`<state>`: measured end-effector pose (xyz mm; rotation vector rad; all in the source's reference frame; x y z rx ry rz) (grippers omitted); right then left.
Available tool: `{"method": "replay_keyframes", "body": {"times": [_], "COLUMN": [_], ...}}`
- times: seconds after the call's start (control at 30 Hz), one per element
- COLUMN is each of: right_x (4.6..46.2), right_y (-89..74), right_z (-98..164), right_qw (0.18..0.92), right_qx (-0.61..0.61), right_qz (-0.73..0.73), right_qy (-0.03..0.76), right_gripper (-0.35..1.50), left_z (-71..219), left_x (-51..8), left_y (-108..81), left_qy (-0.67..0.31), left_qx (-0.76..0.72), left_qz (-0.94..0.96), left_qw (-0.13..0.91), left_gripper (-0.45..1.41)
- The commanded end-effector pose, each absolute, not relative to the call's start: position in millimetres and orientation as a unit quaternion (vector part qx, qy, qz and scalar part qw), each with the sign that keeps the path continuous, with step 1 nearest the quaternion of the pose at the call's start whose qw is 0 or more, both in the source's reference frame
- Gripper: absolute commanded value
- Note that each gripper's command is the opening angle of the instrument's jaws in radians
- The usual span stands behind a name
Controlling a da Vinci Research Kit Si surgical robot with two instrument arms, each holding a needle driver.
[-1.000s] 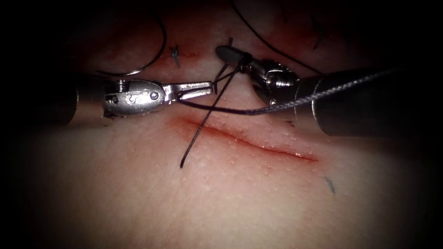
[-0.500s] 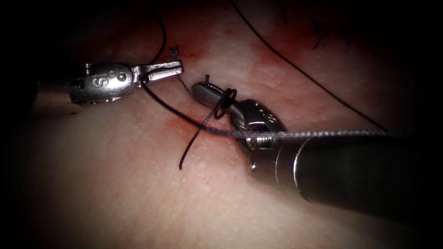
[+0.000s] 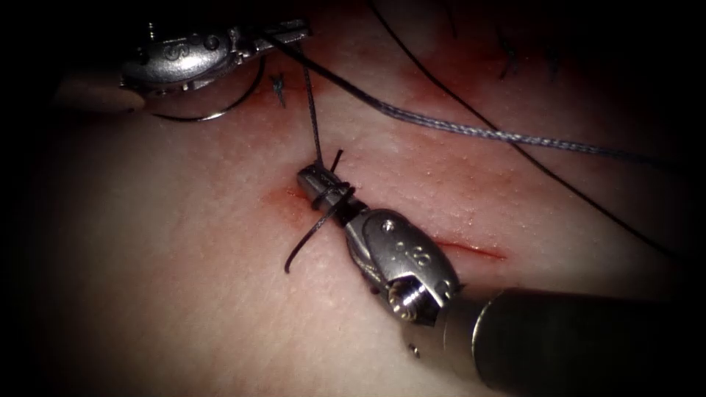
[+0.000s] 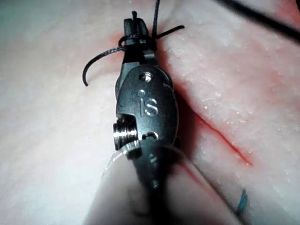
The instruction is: Wound Closure
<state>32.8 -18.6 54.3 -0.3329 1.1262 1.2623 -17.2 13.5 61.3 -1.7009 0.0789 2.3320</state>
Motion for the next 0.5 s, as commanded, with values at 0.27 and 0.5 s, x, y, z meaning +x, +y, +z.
{"method": "replay_keyframes", "body": {"times": [0.27,0.5], "right_x": [34.9,36.2], "right_y": [-23.5,-26.4], "right_z": [52.5,50.0], "right_qw": [0.724,0.748], "right_qx": [-0.21,-0.217], "right_qz": [0.473,0.443], "right_qy": [0.456,0.445], "right_gripper": [-0.35,-0.35], "left_z": [62.3,61.3], "left_x": [-18.5,-18.7], "left_y": [15.2,19.3], "left_qy": [0.028,0.035], "left_qx": [-0.579,-0.576], "left_qz": [0.805,0.807], "left_qw": [0.122,0.121], "left_gripper": [-0.45,-0.45]}}
